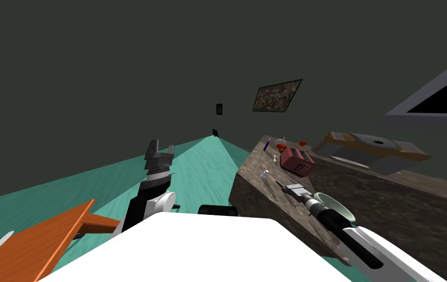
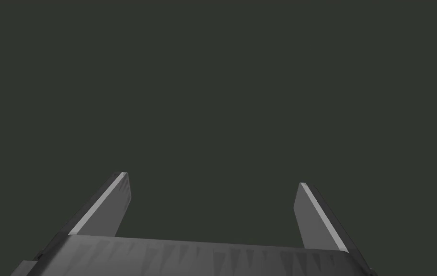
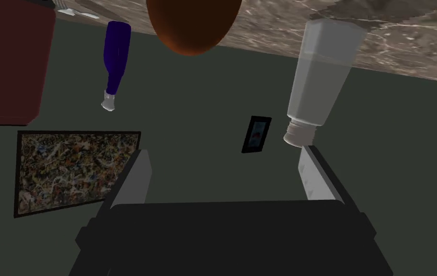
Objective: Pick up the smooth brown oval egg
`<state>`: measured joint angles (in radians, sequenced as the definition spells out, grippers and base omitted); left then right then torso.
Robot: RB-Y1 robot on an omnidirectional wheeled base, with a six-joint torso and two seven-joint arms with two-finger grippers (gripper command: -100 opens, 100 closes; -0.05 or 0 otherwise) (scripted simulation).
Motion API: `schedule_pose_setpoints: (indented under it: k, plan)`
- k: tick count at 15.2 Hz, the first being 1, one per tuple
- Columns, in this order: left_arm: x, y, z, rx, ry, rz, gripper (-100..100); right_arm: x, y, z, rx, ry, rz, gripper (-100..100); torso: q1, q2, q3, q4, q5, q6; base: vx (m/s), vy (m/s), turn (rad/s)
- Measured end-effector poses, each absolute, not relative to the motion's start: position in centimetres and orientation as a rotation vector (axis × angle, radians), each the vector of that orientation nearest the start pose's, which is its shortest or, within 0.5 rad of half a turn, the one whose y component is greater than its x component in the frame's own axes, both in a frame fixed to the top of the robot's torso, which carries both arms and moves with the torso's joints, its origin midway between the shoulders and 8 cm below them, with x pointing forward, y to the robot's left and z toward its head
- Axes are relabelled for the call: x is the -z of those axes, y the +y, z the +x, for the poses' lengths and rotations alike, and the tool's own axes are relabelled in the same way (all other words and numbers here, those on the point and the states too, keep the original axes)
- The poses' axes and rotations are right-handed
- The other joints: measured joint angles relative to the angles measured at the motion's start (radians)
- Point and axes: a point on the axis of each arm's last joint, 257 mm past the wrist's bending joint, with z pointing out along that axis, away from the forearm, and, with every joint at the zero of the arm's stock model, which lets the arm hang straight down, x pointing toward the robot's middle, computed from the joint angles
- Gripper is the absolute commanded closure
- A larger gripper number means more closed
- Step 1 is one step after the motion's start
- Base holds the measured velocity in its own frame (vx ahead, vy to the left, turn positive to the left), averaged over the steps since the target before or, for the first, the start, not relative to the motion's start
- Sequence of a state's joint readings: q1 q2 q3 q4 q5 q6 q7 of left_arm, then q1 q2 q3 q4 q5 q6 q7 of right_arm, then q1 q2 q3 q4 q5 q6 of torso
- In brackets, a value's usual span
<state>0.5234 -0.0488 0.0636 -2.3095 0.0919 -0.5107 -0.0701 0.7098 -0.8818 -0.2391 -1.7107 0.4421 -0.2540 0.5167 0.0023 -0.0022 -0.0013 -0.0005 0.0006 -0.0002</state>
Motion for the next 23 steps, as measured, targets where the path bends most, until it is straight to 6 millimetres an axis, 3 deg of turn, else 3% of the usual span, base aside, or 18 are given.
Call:
schedule_pose_setpoints:
  k: [4,8,10,11,16,17,20,23]
  plan:
    - [-3.2,31.7,32.6,1.222,0.516,-0.697,0,27.1,-56.2,30.4,0.371,1.99,-0.385,-100,0.0,0.0,0.0,0.0,0.0,0.0,0.038,0.029,0.107]
    - [-3.3,31.7,32.6,1.222,0.516,-0.697,0,30.3,-58.9,26.5,0.464,2.097,-0.481,-100,0.0,0.001,0.001,0.0,0.0,0.001,0.022,0.018,0.054]
    - [-3.3,31.7,32.6,1.222,0.516,-0.697,0,31.0,-59.0,26.2,0.468,2.105,-0.48,-100,-0.002,0.0,0.0,0.0,-0.001,0.0,0.036,-0.018,0.092]
    - [-3.2,31.7,32.6,1.222,0.516,-0.697,0,31.1,-59.0,26.2,0.47,2.105,-0.478,100,-0.002,0.0,0.0,0.0,-0.001,0.0,0.011,-0.007,0.004]
    - [-3.2,31.7,32.6,1.222,0.516,-0.697,0,31.1,-58.9,26.3,0.467,2.103,-0.48,100,-0.004,0.002,0.001,0.0,-0.001,0.001,0.001,0.001,0.003]
    - [-3.2,31.7,32.6,1.222,0.516,-0.697,0,31.1,-58.9,26.3,0.467,2.103,-0.48,-100,-0.005,0.002,0.001,0.0,-0.001,0.001,-0.042,0.024,0.066]
    - [-3.3,31.7,32.6,1.222,0.516,-0.697,0,29.7,-59.0,26.7,0.476,2.075,-0.503,-100,-0.003,0.006,0.003,0.001,-0.001,0.002,-0.046,-0.001,-0.027]
    - [-3.2,31.7,32.6,1.222,0.516,-0.697,0,30.7,-59.4,25.3,0.475,2.119,-0.512,-100,-0.009,0.004,0.002,0.001,-0.003,0.002,-0.001,-0.057,-0.07]
